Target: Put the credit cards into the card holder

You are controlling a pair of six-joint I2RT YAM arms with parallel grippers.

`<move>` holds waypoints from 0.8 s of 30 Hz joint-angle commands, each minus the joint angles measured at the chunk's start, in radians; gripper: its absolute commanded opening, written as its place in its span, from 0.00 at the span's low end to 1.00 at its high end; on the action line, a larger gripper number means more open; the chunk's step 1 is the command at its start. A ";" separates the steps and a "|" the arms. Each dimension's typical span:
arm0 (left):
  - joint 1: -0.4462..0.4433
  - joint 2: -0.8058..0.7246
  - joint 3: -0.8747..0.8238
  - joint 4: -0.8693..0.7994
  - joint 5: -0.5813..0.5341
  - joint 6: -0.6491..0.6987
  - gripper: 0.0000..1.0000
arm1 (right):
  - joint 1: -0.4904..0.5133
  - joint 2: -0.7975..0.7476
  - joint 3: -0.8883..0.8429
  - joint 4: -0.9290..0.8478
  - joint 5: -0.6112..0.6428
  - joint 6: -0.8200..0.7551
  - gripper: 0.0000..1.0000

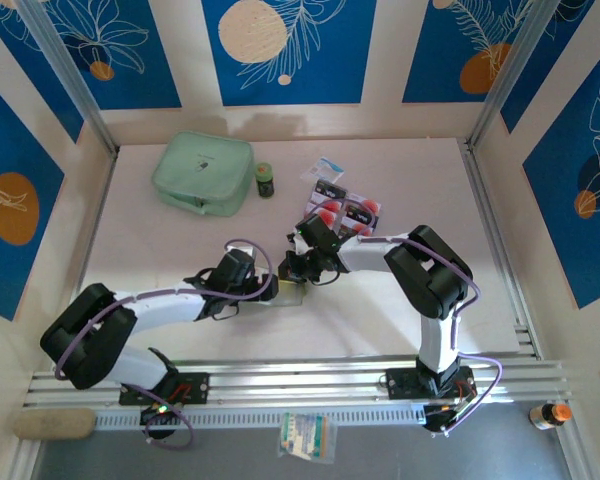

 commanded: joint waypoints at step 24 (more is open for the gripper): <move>-0.020 0.033 -0.023 -0.016 0.007 0.003 0.82 | -0.022 -0.053 -0.083 0.042 0.001 0.046 0.31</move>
